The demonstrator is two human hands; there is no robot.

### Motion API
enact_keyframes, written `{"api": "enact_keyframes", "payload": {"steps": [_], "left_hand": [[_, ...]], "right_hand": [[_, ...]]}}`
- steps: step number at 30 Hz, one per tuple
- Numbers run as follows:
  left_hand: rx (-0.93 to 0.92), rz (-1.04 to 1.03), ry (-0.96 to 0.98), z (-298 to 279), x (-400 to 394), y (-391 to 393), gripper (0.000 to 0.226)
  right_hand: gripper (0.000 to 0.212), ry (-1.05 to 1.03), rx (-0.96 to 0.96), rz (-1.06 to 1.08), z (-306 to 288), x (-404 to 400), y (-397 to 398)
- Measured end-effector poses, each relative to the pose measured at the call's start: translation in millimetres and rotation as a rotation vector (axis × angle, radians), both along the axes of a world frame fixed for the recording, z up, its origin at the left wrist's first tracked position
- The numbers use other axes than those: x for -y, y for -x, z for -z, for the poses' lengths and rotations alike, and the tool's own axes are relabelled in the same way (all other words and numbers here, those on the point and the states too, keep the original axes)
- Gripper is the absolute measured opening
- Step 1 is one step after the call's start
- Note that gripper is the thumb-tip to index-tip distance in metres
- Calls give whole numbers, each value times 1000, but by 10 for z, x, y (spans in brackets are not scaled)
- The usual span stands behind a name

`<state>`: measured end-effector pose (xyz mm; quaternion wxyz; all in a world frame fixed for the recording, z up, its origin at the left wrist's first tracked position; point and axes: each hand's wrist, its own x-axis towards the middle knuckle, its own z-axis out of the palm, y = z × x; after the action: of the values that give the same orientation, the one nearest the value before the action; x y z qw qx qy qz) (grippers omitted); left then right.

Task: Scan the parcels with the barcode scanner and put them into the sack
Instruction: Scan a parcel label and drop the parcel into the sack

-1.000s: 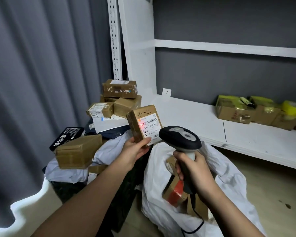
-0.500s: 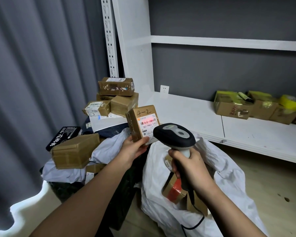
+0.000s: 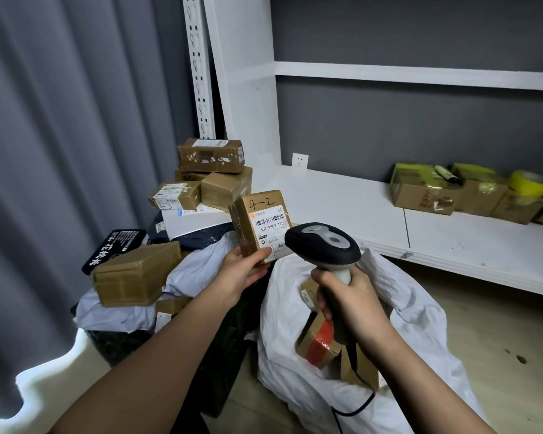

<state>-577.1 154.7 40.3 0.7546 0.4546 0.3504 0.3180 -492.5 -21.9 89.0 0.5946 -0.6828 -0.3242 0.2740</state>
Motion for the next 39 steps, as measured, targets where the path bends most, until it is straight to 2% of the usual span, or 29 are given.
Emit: {"api": "enact_keyframes", "payload": {"steps": [5, 10, 12, 14, 16, 20, 22, 27, 29, 31, 35, 37, 39], "left_hand": [[-97, 43, 1, 66, 29, -18, 29], [-393, 191, -87, 205, 208, -112, 20], [-522, 262, -155, 325, 302, -218, 20], [-637, 323, -210, 517, 384, -393, 27], [-749, 383, -242, 738, 487, -624, 47], [-906, 438, -306, 1117, 717, -1203, 72], [-1007, 420, -466, 1221, 771, -1518, 84], [-1125, 441, -1026, 1339, 745, -2379, 82], [-1200, 514, -1170, 1418, 704, -2698, 83], [-1277, 609, -1196, 1577, 656, -2943, 81], [-1293, 670, -1140, 1894, 590, -3167, 71], [-1224, 739, -1016, 2118, 494, -3202, 71], [-1110, 836, -935, 2427, 324, -3230, 79]], "right_hand": [[11, -48, -52, 67, -35, 101, -198], [12, -61, -66, 210, -55, 364, -695], [23, -7, -36, 259, -10, 487, -917], [29, 46, -36, 298, 62, 606, -1108], [31, 102, -38, 325, 146, 715, -1277], [33, 198, -62, 347, 346, 886, -1556], [32, 224, -79, 342, 452, 943, -1665], [29, 269, -114, 317, 688, 1005, -1905], [32, 280, -127, 324, 748, 1001, -1986], [33, 270, -155, 330, 784, 986, -2048], [30, 254, -167, 353, 824, 976, -2133], [30, 247, -168, 372, 833, 972, -2166], [30, 241, -180, 384, 836, 951, -2159]]}}
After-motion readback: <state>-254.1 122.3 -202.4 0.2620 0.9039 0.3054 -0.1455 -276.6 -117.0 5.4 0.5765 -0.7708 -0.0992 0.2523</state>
